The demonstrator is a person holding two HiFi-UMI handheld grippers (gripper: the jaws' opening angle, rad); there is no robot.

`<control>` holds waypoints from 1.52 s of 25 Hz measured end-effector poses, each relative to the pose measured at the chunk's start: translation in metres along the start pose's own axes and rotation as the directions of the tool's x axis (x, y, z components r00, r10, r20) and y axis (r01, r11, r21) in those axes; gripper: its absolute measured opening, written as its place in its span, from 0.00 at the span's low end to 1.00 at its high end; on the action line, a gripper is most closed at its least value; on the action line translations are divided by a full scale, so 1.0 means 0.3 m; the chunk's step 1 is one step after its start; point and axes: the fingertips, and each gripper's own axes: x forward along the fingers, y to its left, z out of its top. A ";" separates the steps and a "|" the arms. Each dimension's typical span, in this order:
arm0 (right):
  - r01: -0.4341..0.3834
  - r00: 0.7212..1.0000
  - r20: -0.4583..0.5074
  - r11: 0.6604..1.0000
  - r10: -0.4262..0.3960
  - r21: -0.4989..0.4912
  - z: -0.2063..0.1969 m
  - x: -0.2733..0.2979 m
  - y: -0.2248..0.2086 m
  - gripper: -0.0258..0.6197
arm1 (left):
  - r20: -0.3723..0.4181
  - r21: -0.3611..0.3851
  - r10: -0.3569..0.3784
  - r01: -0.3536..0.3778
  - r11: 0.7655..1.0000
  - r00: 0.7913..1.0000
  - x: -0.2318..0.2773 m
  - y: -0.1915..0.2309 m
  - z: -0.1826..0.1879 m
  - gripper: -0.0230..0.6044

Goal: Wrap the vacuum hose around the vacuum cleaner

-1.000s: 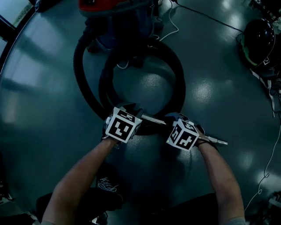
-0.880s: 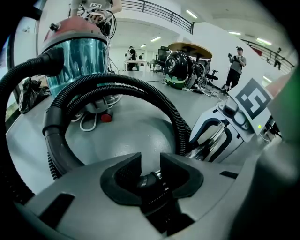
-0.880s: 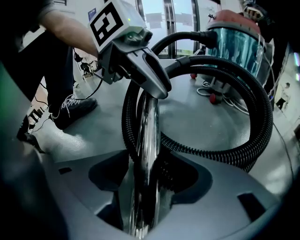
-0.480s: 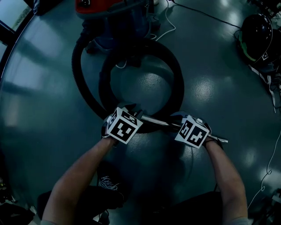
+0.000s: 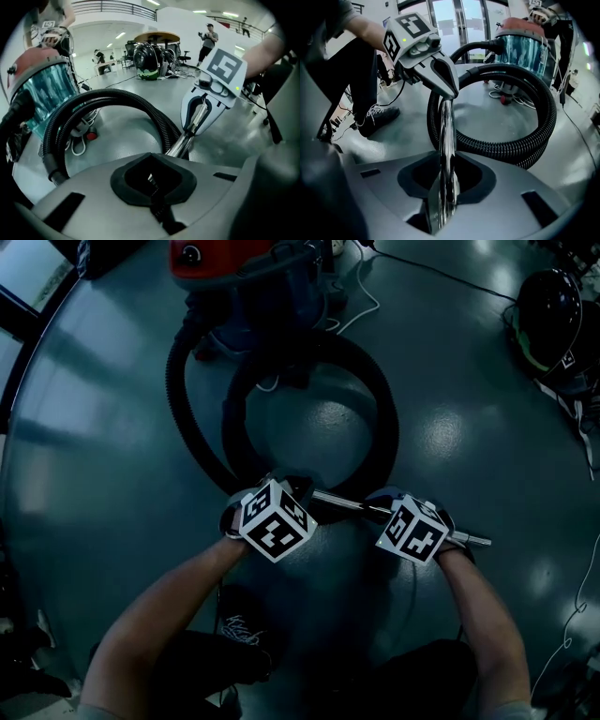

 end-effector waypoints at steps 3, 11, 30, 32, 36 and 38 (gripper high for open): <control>0.024 1.000 0.018 1.000 -0.024 0.012 0.004 -0.011 -0.001 0.17 | -0.031 0.083 -0.014 0.017 0.996 0.999 -0.015 -0.004 0.007 0.05; 0.115 0.985 0.112 0.986 -0.129 0.123 0.111 -0.105 -0.055 0.04 | -0.004 0.079 -0.074 0.074 0.994 0.997 -0.056 0.029 0.093 0.05; 0.223 0.904 0.219 0.841 -0.367 0.492 0.520 -0.870 0.131 0.04 | 0.161 -0.057 -0.070 0.080 0.995 0.984 -0.816 -0.020 0.483 0.05; 0.207 0.892 0.241 0.819 -0.383 0.536 0.576 -0.998 0.188 0.04 | 0.187 -0.077 -0.072 0.088 0.993 0.980 -0.945 -0.063 0.551 0.05; 0.182 0.871 0.283 0.798 -0.402 0.574 0.706 -1.280 0.334 0.04 | 0.216 -0.100 -0.084 0.107 0.989 0.973 -1.206 -0.197 0.683 0.05; 0.191 0.858 0.297 0.798 -0.418 0.572 0.762 -1.427 0.389 0.04 | 0.235 -0.095 -0.086 0.111 0.989 0.968 -1.331 -0.258 0.774 0.05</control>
